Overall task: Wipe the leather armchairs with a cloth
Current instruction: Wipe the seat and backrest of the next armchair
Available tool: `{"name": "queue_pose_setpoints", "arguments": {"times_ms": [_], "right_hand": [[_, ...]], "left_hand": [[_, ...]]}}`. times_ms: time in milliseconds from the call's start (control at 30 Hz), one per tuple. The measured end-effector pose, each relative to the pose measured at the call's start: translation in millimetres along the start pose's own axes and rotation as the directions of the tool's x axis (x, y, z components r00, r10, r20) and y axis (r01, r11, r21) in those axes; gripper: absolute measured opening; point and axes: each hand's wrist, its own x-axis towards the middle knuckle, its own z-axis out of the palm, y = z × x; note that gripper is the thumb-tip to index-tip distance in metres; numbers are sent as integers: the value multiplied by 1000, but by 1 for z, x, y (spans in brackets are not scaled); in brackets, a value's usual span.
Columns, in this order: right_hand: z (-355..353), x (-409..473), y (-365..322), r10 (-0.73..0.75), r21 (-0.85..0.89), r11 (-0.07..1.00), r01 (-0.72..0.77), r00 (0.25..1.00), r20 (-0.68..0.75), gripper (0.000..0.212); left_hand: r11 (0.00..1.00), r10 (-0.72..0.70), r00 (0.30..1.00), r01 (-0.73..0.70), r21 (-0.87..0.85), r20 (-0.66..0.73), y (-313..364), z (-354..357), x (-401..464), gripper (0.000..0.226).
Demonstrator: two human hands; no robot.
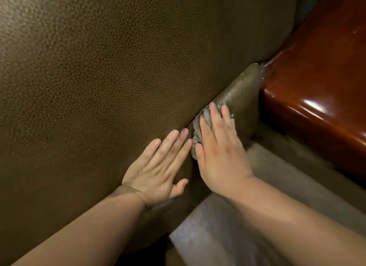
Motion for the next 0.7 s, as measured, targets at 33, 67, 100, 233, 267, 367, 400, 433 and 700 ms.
{"name": "queue_pose_setpoints", "arguments": {"times_ms": [33, 67, 100, 233, 267, 367, 400, 433, 700], "right_hand": [[-2, 8, 10, 1, -40, 999, -1, 1000, -11, 65], [-6, 23, 23, 64, -83, 994, -67, 997, -38, 65], [-11, 40, 36, 173, -98, 979, -179, 983, -68, 67], [-25, 90, 59, 478, 113, 877, -467, 874, -93, 69], [-19, 83, 48, 460, 114, 887, -447, 880, -123, 68], [-5, 33, 6, 229, 27, 973, -228, 969, -91, 66], [-3, 23, 3, 174, 3, 985, -175, 982, -69, 67], [-4, 26, 10, 140, -10, 990, -141, 988, -69, 68], [4, 88, 58, 560, 490, 774, -400, 795, -235, 65]], "left_hand": [[1000, -3, 1000, 3, -5, -7, 1, 0, 0, 95], [1000, -7, 1000, 7, -7, -8, 1, 1, 0, 95], [1000, -9, 1000, 9, -8, -8, 2, 1, -1, 95], [1000, -8, 1000, 8, -19, -10, 2, 5, 1, 94], [1000, -6, 1000, 6, -24, -6, 2, 6, 1, 94], [999, -15, 1000, 15, -39, -6, 2, 6, -1, 94], [999, -18, 1000, 18, -42, -6, 2, 5, -1, 94], [999, -22, 1000, 21, -44, -12, 2, 5, -1, 94], [998, -21, 999, 19, -59, -37, 5, 6, 1, 91]]}}
